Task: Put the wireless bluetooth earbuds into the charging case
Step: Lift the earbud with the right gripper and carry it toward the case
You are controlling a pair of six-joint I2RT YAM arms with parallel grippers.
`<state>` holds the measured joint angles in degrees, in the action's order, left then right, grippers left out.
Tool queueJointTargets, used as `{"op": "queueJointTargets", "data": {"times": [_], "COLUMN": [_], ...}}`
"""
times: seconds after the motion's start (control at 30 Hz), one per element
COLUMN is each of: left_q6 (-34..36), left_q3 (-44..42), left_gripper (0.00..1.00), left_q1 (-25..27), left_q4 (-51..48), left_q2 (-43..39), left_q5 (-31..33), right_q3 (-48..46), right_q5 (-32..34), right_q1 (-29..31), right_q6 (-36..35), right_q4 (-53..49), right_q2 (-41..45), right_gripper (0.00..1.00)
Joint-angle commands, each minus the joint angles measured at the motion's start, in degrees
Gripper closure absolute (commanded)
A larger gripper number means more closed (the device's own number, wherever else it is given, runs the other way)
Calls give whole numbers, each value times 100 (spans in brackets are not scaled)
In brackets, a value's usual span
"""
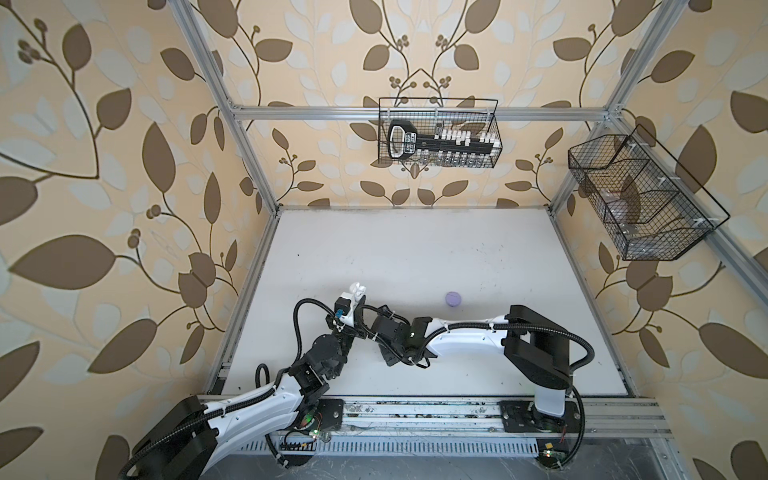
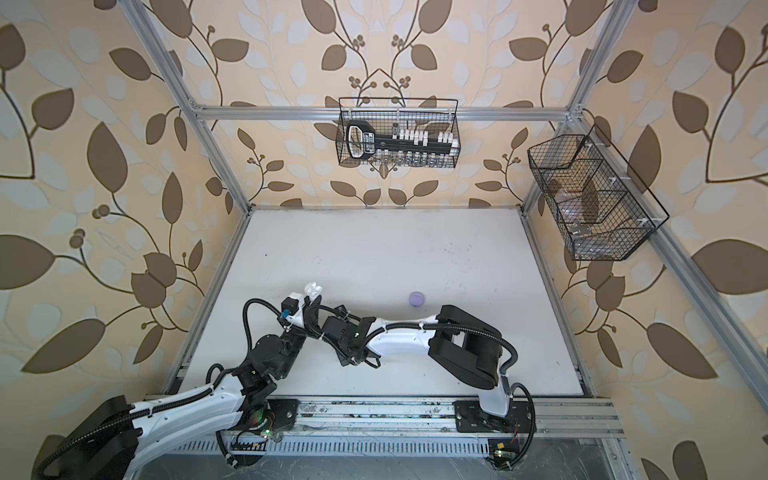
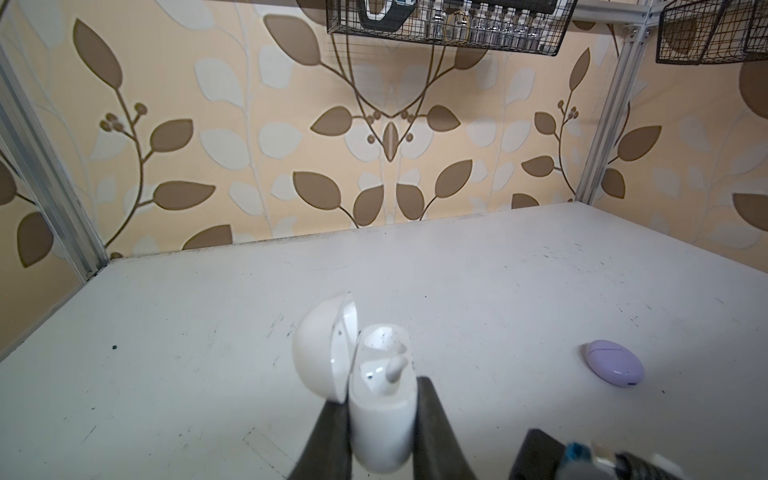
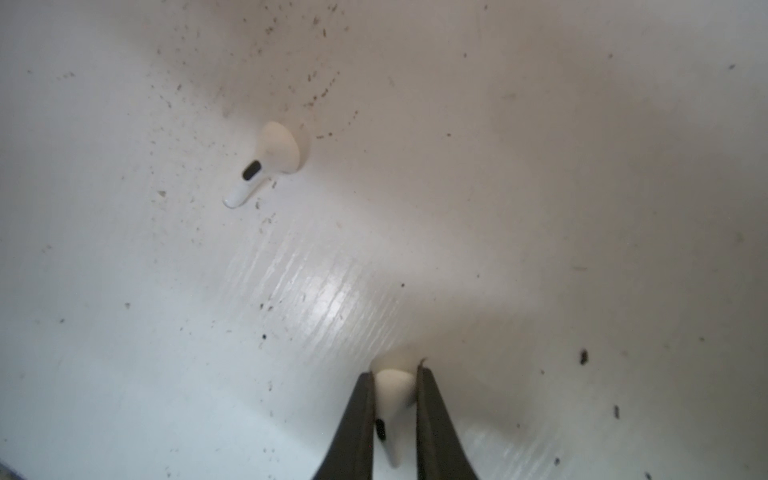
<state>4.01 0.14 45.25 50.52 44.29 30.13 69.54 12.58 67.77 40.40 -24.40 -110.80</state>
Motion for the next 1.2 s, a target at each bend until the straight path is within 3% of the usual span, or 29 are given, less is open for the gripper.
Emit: {"op": "queueJointTargets", "data": {"times": [0.0,0.57,1.17], "left_q6": [-85,-2,115], "left_q3": [-313,-225,-269], "left_gripper": [100,100,100], "left_q1": [-61,-61,-54], "left_q4": [186,386,1483], "left_q2": [-35,280,1183], "left_q5": [105,-618,-2475], "right_q3": [116,-1002,-2715], "right_q5": [-19,56,965], "right_q1": [7,-302,-625], "right_q6": [-8,116,292], "right_q4": [-74,686,2427], "right_q2": [-166,1186,3064], "right_gripper": [87,89,92]}}
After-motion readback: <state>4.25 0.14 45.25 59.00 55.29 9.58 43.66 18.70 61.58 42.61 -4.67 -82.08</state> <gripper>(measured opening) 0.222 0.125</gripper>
